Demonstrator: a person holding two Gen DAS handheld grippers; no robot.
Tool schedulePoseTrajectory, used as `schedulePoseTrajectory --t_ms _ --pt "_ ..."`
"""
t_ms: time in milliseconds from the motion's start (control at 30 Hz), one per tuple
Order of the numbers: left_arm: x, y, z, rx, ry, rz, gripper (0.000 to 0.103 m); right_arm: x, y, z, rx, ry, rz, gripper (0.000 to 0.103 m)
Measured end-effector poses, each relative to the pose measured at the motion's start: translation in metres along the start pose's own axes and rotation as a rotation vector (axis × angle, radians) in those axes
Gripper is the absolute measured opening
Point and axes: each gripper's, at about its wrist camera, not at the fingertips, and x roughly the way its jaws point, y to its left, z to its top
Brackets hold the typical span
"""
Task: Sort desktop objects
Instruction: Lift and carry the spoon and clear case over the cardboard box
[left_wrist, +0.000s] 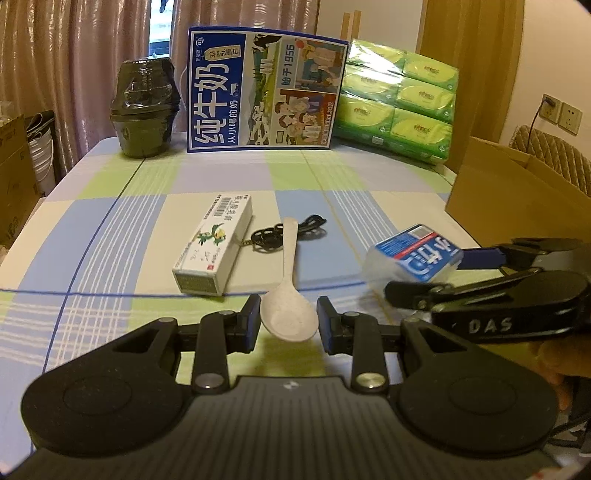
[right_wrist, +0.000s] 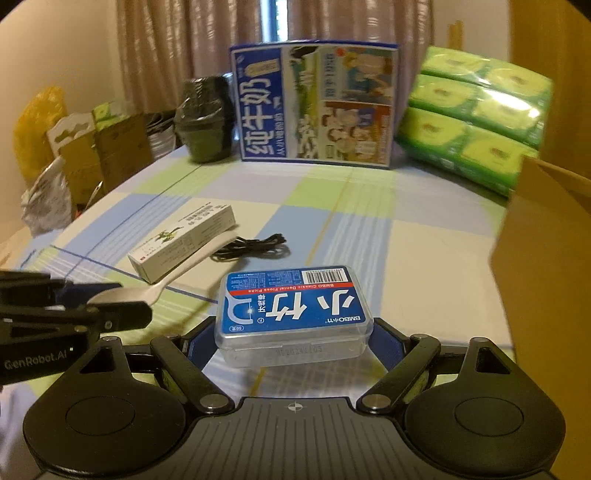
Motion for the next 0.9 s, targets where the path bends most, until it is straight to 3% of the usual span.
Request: schedulePoseTrajectory --t_ms 367,600,900 --pt "-0.052 -0.019 -0.012 -0.071 -0.014 0.001 0.027 -0.071 0.006 -0.041 0.070 0.003 -0.050 0.083" --pt "-0.084 -0.047 -0.039 -0.152 -0.010 -0.002 0.027 -0.107 0.006 -0.063 0.081 0.003 -0.070 0.083" --pt "-0.113 -0.071 -0.062 -0.114 0.015 0.018 0.027 -0.142 0.006 -0.081 0.094 -0.003 -0.084 0.083"
